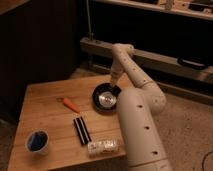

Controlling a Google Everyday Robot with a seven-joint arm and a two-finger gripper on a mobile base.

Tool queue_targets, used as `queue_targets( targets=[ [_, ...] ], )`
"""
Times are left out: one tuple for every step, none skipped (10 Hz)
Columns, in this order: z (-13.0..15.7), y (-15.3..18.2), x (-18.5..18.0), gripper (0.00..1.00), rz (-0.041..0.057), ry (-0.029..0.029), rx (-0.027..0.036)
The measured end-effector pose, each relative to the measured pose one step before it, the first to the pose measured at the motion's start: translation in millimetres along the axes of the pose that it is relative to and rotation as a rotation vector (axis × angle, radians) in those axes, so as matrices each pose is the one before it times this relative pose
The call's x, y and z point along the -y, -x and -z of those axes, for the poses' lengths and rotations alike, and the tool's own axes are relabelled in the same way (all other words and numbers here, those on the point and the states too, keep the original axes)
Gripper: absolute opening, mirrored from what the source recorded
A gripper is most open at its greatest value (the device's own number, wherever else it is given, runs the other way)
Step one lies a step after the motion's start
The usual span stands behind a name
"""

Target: Drag the ceramic bowl in a circle

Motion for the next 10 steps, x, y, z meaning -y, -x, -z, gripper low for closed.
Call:
queue_targets(
  targets=[
    [0.4, 9.01, -5.32, 0.0, -0.01675, 0.00054, 0.00585],
    [1.61, 10.9, -4.53, 0.0, -0.01775, 0.00232, 0.00734],
    [1.75, 10.96, -2.33, 0.0, -0.02296, 0.00373, 0.00626],
    [1.98, 9.26, 2.65, 0.0, -0.01649, 0.00429, 0.00353],
    [1.54, 15.0, 3.25, 0.0, -0.02262, 0.00173, 0.00661],
    [1.08, 10.0, 2.22, 0.0, -0.01267, 0.00204, 0.00666],
    [0.62, 7.87, 4.86, 0.0, -0.01171, -0.00036, 0.00418],
    [1.11, 13.36, 5.13, 0.0, -0.02691, -0.00224, 0.01124],
    [-0.03, 23.63, 7.25, 0.0, -0.03297, -0.00359, 0.0176],
    [-0.16, 25.48, 6.49, 0.0, -0.02375, -0.00454, 0.01342]
  ],
)
